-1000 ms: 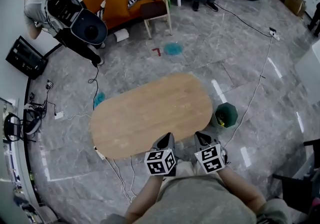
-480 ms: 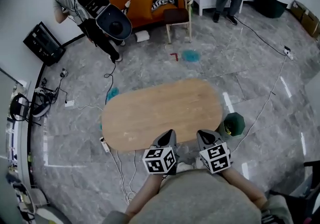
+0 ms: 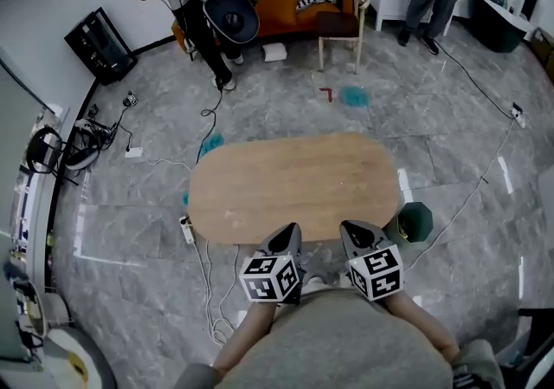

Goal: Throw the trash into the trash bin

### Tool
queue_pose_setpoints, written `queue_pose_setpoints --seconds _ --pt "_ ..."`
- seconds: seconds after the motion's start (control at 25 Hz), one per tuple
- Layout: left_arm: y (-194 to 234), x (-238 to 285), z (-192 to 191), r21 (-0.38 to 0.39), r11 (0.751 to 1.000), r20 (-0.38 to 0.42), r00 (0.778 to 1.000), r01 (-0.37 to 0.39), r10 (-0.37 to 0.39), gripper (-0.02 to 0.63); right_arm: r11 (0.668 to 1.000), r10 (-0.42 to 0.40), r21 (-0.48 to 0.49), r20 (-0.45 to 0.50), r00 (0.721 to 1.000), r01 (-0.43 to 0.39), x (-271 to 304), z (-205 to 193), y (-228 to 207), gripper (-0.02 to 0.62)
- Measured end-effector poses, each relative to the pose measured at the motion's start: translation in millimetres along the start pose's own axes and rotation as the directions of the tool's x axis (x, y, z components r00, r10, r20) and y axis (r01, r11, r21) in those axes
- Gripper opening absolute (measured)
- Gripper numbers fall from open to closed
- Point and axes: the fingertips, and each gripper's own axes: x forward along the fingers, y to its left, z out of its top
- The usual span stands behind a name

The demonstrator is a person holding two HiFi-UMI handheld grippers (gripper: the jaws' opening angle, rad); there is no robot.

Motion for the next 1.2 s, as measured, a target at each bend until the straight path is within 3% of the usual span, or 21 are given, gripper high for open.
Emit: queue_pose_setpoints --seconds 0.28,1.2 --pt "10 -10 5 -0.006 1.0 0.019 1.0 -0.014 0.014 0.0 0.999 0.021 -0.028 -0.007 1.0 -0.021 3 2 14 0.008" --pt "-3 -13 2 0.014 1.0 0.02 1.0 0.021 -0.021 0.0 1.0 -0.004 0.026 0.023 1.0 0.003 -12 -7 11 0.008"
